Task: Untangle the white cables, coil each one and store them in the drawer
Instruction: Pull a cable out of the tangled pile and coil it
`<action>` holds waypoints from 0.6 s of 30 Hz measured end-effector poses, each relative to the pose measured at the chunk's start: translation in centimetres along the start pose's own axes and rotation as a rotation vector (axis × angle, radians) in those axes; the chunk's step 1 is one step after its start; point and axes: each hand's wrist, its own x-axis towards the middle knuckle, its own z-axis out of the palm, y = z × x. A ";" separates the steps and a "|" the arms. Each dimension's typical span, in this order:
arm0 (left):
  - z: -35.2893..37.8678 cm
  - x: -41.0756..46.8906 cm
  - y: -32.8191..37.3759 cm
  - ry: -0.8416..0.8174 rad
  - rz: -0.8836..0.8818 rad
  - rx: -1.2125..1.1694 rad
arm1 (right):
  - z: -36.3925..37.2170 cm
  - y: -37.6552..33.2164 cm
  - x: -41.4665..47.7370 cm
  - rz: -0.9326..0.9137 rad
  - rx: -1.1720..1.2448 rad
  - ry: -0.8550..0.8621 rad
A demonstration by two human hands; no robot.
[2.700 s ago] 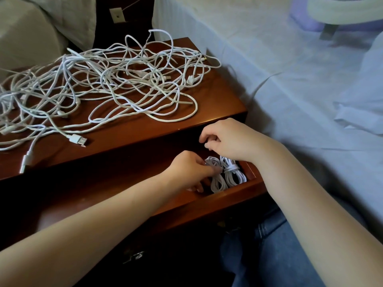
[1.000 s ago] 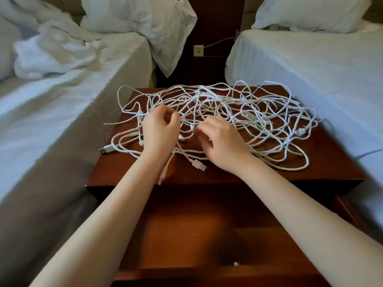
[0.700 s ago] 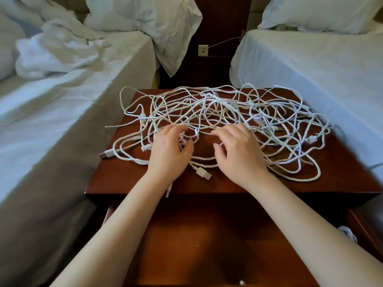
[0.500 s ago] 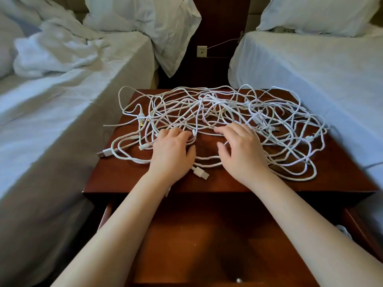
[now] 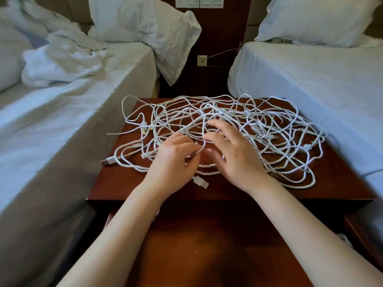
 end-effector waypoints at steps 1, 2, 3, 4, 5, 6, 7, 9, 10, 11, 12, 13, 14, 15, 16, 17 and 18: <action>0.0 0.0 0.1 -0.011 0.008 0.001 | -0.1 0.1 0.0 -0.023 -0.018 0.013; -0.1 0.0 0.1 -0.014 0.008 0.015 | -0.2 0.2 -0.1 -0.039 -0.031 0.017; -0.1 0.1 -0.1 0.000 -0.001 0.045 | -0.2 0.4 -0.2 -0.047 -0.036 0.009; -0.2 0.1 -0.5 0.032 -0.022 0.087 | -0.1 0.6 -0.4 -0.046 -0.037 -0.003; -0.4 0.1 -1.0 0.076 -0.053 0.124 | -0.1 0.7 -0.6 -0.039 -0.038 -0.010; -0.6 0.0 -1.5 0.118 -0.091 0.142 | -0.1 0.9 -0.8 -0.023 -0.035 -0.006; -0.9 0.0 -1.9 0.150 -0.128 0.137 | -0.2 0.9 -1.0 0.000 -0.027 0.006; -1.3 0.0 -2.0 0.159 -0.143 0.092 | -0.4 0.8 -1.0 0.038 0.004 0.053; -1.3 0.0 -1.8 0.132 -0.115 0.068 | -0.5 0.6 -0.9 0.040 0.009 0.076; -1.3 0.1 -1.5 0.088 -0.073 0.044 | -0.6 0.4 -0.7 0.031 0.007 0.079; -1.1 0.1 -1.0 0.037 -0.028 0.016 | -0.6 0.3 -0.5 0.019 0.000 0.054; -1.0 0.1 -0.4 -0.008 0.012 -0.009 | -0.6 0.2 -0.4 0.004 -0.010 0.011; -0.9 0.2 0.1 -0.040 0.043 -0.028 | -0.6 0.1 -0.3 -0.011 -0.017 -0.035; -0.9 0.3 0.4 -0.056 0.068 -0.034 | -0.5 0.1 -0.3 -0.019 -0.015 -0.064; -0.8 0.3 0.6 -0.063 0.085 -0.023 | -0.5 0.1 -0.3 -0.020 -0.013 -0.071; -0.8 0.3 0.7 -0.056 0.095 0.008 | -0.5 0.1 -0.4 -0.018 -0.017 -0.058; -0.8 0.2 0.6 -0.033 0.090 0.057 | -0.4 0.2 -0.4 -0.015 -0.031 -0.031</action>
